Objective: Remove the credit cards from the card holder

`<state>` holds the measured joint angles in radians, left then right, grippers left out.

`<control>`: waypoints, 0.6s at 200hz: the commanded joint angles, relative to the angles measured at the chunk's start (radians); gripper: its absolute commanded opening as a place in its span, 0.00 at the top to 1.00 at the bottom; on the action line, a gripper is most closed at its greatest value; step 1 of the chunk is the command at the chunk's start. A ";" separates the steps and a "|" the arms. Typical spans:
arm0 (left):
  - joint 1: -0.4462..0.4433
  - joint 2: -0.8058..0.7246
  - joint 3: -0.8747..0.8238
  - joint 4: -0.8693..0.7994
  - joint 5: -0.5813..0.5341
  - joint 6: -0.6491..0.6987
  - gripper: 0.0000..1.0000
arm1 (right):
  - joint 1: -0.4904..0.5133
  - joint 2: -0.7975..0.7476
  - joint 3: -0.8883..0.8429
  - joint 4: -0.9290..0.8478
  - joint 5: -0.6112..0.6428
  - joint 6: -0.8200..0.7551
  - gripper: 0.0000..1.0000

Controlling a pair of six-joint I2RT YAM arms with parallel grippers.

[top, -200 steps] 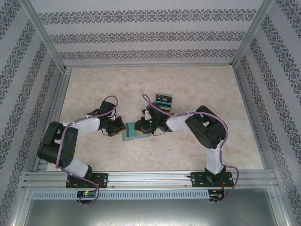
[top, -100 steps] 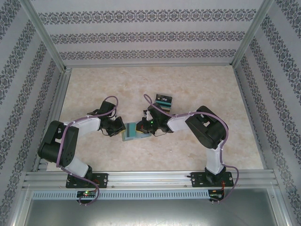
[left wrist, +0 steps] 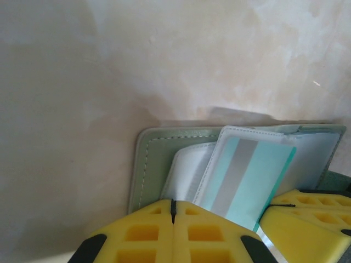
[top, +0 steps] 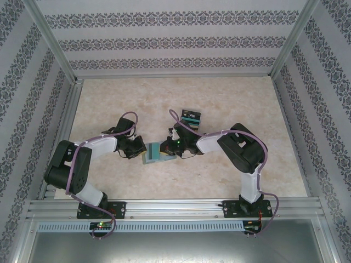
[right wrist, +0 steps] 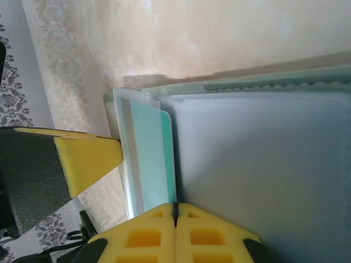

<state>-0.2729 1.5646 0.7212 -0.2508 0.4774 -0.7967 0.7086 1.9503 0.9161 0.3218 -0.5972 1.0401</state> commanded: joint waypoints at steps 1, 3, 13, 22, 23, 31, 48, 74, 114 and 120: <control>0.002 0.026 -0.018 -0.032 -0.028 0.003 1.00 | -0.024 -0.018 -0.034 -0.090 0.024 -0.040 1.00; 0.002 0.026 -0.017 -0.032 -0.029 0.003 1.00 | -0.024 -0.020 -0.034 -0.092 0.025 -0.042 1.00; 0.003 0.025 -0.019 -0.031 -0.029 0.002 1.00 | -0.027 -0.028 -0.036 -0.100 0.026 -0.049 1.00; 0.001 0.026 -0.017 -0.031 -0.028 0.003 1.00 | -0.031 -0.031 -0.037 -0.104 0.021 -0.052 1.00; 0.001 0.026 -0.017 -0.031 -0.029 0.003 1.00 | -0.032 -0.031 -0.037 -0.104 0.021 -0.051 1.00; 0.003 0.028 -0.017 -0.031 -0.027 0.004 1.00 | -0.033 -0.031 -0.039 -0.107 0.019 -0.053 1.00; 0.001 0.028 -0.014 -0.031 -0.026 0.004 1.00 | -0.035 -0.027 -0.042 -0.108 0.014 -0.054 1.00; 0.002 0.011 -0.005 -0.036 -0.016 0.002 0.99 | -0.030 -0.019 -0.034 -0.096 0.014 -0.051 1.00; 0.003 -0.082 0.036 -0.071 -0.025 0.004 0.87 | -0.018 -0.004 -0.012 -0.096 0.013 -0.048 1.00; 0.002 -0.088 0.041 -0.068 -0.014 0.007 0.87 | -0.016 -0.001 -0.010 -0.096 0.013 -0.048 1.00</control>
<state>-0.2729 1.5352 0.7223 -0.2722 0.4667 -0.7967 0.6895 1.9301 0.9051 0.2886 -0.6018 1.0142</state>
